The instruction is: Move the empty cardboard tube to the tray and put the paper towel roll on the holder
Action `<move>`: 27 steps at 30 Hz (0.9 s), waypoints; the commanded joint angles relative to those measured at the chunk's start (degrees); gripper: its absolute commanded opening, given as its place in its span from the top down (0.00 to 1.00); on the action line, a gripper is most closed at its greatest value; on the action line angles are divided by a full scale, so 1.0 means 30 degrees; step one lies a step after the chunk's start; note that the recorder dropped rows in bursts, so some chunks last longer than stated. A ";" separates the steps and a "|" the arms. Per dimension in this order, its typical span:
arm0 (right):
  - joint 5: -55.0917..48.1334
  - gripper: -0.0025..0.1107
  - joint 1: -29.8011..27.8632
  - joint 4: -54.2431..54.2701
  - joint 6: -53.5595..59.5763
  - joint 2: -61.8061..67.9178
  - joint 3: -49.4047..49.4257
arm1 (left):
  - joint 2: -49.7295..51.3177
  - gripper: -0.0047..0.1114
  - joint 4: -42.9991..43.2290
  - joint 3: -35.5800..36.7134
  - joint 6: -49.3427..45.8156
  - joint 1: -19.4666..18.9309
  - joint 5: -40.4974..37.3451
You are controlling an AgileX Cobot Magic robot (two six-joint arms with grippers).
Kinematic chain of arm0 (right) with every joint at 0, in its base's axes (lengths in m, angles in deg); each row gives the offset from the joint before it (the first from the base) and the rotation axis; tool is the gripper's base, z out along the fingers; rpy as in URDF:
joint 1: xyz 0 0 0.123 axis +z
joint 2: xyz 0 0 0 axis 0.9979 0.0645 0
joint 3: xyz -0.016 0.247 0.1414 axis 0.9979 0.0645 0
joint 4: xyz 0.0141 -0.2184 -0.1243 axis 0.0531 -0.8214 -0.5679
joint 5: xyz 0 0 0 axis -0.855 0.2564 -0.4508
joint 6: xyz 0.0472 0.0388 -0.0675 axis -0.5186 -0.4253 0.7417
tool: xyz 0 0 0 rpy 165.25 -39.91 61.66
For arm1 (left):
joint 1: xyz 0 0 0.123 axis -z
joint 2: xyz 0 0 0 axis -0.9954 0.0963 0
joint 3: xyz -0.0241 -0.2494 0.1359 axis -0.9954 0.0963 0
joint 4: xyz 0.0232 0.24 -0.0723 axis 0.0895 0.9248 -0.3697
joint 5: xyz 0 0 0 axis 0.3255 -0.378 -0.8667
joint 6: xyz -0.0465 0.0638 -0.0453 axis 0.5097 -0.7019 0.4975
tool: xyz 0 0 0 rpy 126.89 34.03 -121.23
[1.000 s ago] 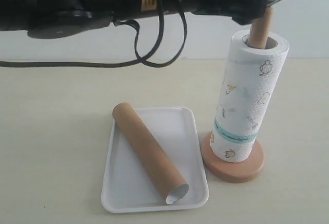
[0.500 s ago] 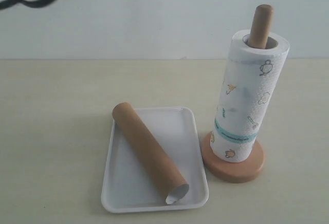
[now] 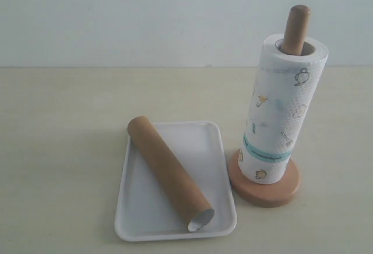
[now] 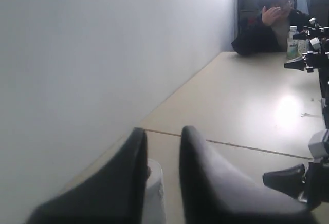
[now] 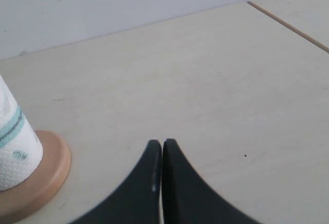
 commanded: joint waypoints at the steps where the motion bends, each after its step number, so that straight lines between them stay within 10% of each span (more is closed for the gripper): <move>1: 0.0154 0.98 0.0023 -0.0055 0.0058 -0.0085 -0.0013 | -0.1155 0.92 0.0138 0.2098 0.0221 -0.0064 0.0193; 8: 0.0154 0.98 0.0023 -0.0055 0.0058 -0.0085 -0.0013 | -0.1275 0.92 0.0000 0.5514 -0.0258 -0.0064 -0.0296; 16: 0.0154 0.98 0.0023 -0.0055 0.0058 -0.0085 -0.0013 | -0.1249 0.92 -0.8035 0.7878 -0.4810 -0.0064 -0.0721; 27: 0.0154 0.98 0.0023 -0.0055 0.0058 -0.0085 -0.0013 | -0.1249 0.92 -0.8407 0.8245 -0.5047 -0.0064 -0.0721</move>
